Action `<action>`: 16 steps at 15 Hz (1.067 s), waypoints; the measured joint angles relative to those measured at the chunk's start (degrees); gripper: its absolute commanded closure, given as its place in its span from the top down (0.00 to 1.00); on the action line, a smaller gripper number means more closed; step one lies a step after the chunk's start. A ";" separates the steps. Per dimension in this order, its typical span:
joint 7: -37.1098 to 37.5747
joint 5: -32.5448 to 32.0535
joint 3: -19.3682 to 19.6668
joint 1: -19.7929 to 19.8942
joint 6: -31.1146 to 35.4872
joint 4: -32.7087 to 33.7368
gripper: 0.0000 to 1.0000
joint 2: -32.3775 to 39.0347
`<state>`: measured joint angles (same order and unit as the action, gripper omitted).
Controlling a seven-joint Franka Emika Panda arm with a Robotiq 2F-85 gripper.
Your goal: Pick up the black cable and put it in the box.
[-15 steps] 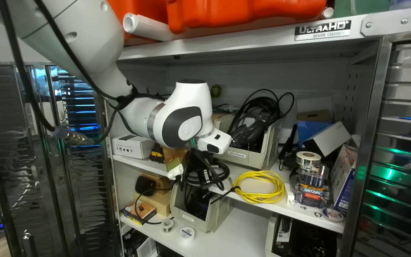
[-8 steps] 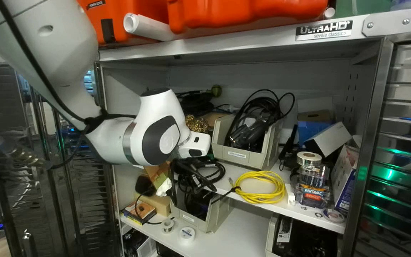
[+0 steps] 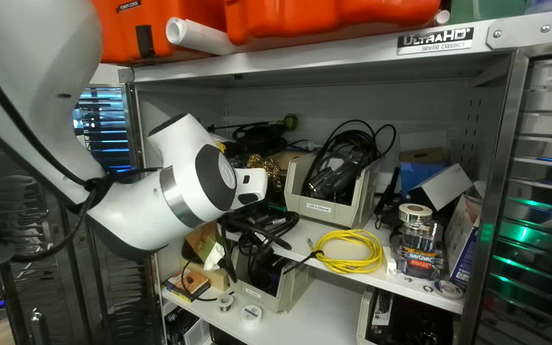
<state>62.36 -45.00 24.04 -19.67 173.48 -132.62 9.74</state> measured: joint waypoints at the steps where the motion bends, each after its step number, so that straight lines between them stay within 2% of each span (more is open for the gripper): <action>1: 3.69 -4.17 1.62 -1.16 0.00 0.03 0.02 -0.58; 4: 16.29 -17.29 5.55 -3.89 -0.48 0.18 0.02 -2.71; 6: 25.22 -25.70 6.70 -4.98 -2.61 0.15 0.02 -4.53; 10: 40.81 -38.66 6.56 -6.19 -9.10 -0.91 0.02 -8.06; 16: 54.98 -55.31 5.55 -6.81 -15.02 -2.68 0.01 -11.61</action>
<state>117.34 -100.31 29.59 -26.48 158.45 -135.30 -1.87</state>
